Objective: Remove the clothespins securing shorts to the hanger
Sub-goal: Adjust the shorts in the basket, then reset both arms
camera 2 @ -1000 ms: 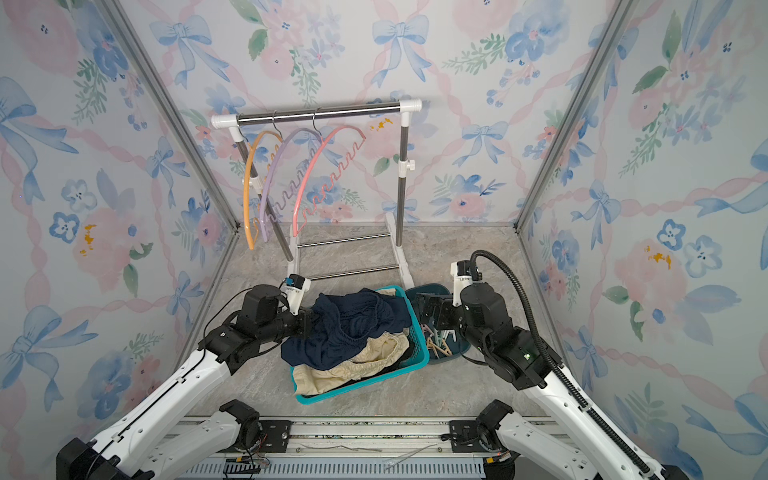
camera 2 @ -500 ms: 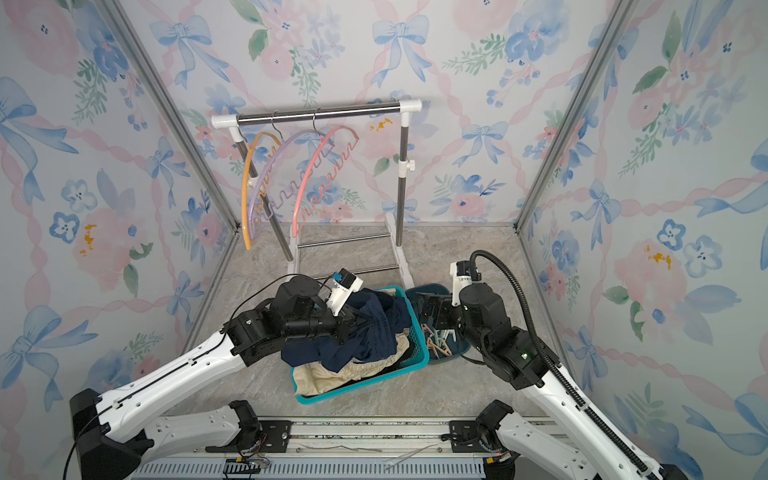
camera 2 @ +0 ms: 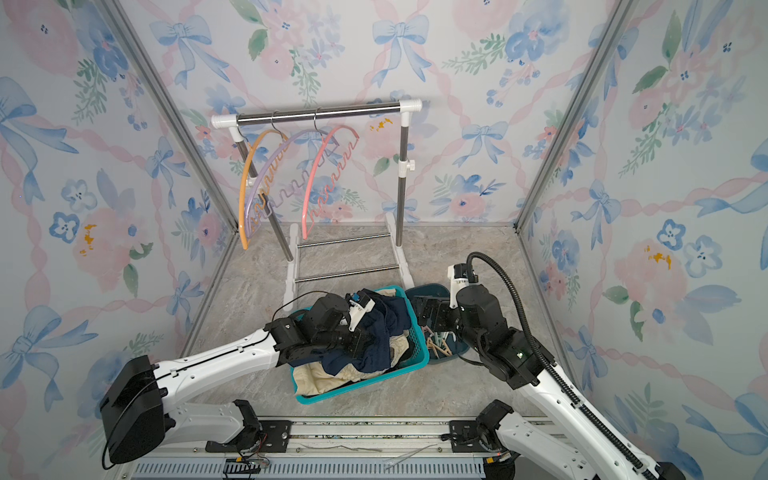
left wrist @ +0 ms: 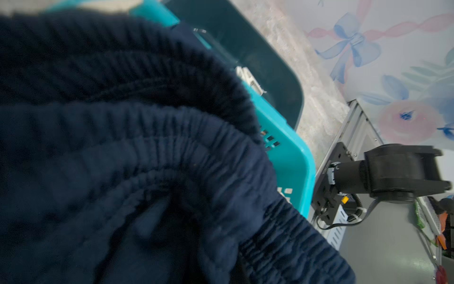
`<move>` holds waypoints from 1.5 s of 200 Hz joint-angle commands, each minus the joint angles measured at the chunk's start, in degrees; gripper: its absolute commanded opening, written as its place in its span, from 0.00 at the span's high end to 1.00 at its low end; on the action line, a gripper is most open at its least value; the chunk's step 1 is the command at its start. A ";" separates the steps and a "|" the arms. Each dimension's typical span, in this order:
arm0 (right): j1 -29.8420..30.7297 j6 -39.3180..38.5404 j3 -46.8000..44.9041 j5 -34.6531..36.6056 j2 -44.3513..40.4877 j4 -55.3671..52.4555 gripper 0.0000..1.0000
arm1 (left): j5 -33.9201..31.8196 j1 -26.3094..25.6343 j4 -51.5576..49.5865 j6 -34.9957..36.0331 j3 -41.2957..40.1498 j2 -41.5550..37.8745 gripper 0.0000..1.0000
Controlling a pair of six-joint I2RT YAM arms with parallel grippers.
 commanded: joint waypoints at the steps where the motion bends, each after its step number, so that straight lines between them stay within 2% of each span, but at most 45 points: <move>1: -0.86 0.93 -1.00 -0.56 -0.68 1.40 0.00 | -1.71 1.16 0.88 -2.07 -5.36 2.61 1.00; 28: -1.11 0.92 -1.13 -0.64 -0.44 1.15 0.00 | -2.79 1.80 1.18 -1.29 -7.65 5.74 1.00; 48: -1.52 0.90 -1.04 -0.58 -0.54 0.40 0.00 | -2.47 2.27 0.86 -0.86 -7.41 4.61 1.00; 83: -3.33 0.72 -1.69 0.43 -1.79 -0.49 0.00 | -4.10 2.52 -4.69 0.20 -3.84 -1.79 0.55; 120: -6.19 -0.85 -2.48 1.90 -4.02 -1.13 0.03 | -3.41 2.37 -6.22 -1.22 0.04 -10.23 0.28; 141: -7.45 -2.62 -2.30 3.62 -5.10 -2.82 0.03 | -1.97 2.37 -6.85 -1.49 1.84 -13.71 0.25; 154: -8.19 -3.58 -2.49 4.89 -6.12 -3.49 0.04 | -3.88 2.36 -7.98 -1.28 3.02 -16.11 0.24; 181: -9.85 -5.53 -4.31 7.59 -9.12 -2.47 0.03 | -14.72 3.67 -11.34 1.48 2.87 -21.39 0.18; 203: -10.94 -8.61 -7.35 10.19 -11.71 0.22 0.03 | -25.65 6.01 -11.15 3.50 -0.50 -25.86 0.02; 220: -11.33 -11.75 -11.12 13.00 -13.88 4.38 0.04 | -33.75 7.66 -9.74 4.66 -4.75 -28.79 0.02; 232: -11.50 -14.68 -13.82 14.21 -15.55 7.82 0.03 | -37.17 10.03 -7.46 4.89 -7.60 -30.97 0.02; 260: -13.00 -18.22 -19.41 16.79 -17.60 14.39 0.04 | -39.82 17.42 1.29 5.36 -15.60 -35.21 0.02; 300: -18.70 -21.58 -26.34 15.73 -17.02 24.04 0.03 | -42.56 26.08 17.32 10.69 -24.96 -35.02 0.02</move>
